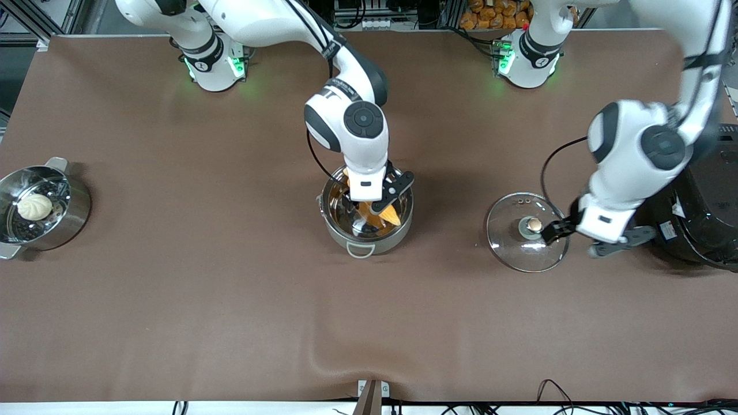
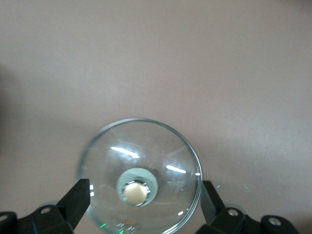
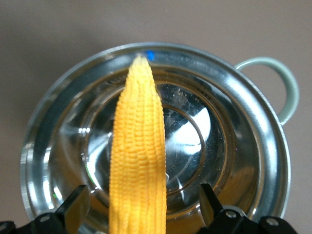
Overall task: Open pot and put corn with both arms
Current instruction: 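Open both grippers, releasing the lid and the corn into the pot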
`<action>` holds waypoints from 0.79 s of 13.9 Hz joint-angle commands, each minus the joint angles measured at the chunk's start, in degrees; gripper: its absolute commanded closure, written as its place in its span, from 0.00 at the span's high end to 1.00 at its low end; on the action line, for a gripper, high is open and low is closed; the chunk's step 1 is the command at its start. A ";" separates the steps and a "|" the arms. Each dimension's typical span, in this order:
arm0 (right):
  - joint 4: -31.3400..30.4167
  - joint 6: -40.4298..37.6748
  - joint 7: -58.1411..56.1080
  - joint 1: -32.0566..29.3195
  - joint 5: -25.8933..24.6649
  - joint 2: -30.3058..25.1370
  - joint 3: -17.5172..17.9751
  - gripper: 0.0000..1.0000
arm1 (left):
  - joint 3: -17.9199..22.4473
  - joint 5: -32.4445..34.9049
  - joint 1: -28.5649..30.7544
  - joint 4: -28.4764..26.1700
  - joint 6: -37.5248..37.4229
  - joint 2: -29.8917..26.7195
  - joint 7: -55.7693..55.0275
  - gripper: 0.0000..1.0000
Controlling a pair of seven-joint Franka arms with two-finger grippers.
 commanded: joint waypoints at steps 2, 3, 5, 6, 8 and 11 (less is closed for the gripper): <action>-0.83 -1.29 0.65 -3.07 2.02 -3.34 0.29 1.00 | -0.73 3.06 2.08 5.24 -9.86 -6.32 3.16 1.00; -0.74 -3.03 1.35 -4.38 2.02 -4.13 0.29 1.00 | -0.73 3.14 2.36 5.85 -11.44 -7.21 4.83 1.00; -0.74 -9.43 2.76 -8.77 2.02 -6.23 0.21 1.00 | 0.83 2.27 1.67 10.05 -17.66 -8.00 11.58 1.00; -0.74 -11.81 2.76 -11.49 1.84 -7.29 -0.05 1.00 | 2.76 1.83 0.87 12.43 -20.14 -8.09 12.48 1.00; -1.01 -14.03 2.59 -17.90 1.05 -8.61 -0.23 1.00 | 3.40 -1.50 1.13 15.60 -24.71 -8.18 13.11 1.00; -1.27 -14.03 2.50 -26.34 0.61 -10.89 -0.76 1.00 | 3.22 -1.69 2.62 18.16 -28.68 -8.27 15.92 1.00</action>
